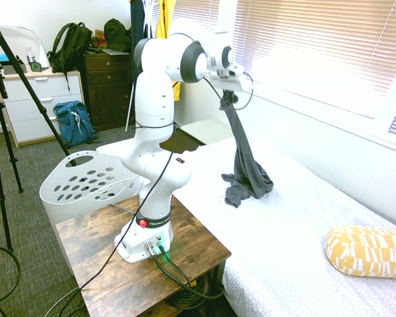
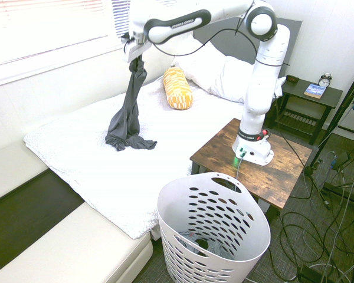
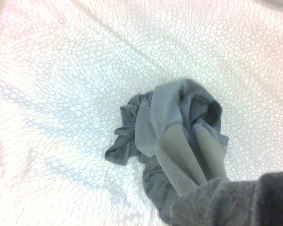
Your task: Put my clothes in the laundry bag
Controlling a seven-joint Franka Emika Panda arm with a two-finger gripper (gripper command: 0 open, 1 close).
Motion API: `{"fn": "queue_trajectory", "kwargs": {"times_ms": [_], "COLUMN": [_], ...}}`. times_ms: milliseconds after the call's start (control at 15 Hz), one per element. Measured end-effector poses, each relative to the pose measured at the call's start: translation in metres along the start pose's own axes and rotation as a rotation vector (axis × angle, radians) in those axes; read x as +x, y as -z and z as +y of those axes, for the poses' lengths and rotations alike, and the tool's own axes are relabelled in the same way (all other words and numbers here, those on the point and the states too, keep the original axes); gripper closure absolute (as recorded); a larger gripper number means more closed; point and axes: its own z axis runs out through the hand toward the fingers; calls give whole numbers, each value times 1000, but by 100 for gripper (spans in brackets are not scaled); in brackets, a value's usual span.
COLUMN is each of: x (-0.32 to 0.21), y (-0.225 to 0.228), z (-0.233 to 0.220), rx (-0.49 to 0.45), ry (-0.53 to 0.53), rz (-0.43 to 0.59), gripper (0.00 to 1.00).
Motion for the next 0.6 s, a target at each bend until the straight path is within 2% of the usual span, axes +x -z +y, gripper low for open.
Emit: {"fn": "queue_trajectory", "kwargs": {"times_ms": [133, 333, 467, 600], "x": [-54, -186, -298, -429], "y": [106, 250, 325, 357], "z": [20, 78, 131, 181], "rx": [15, 61, 86, 101], "ry": [68, 202, 295, 385], "rz": [18, 24, 12, 14], "gripper": [100, 100, 100, 100]}}
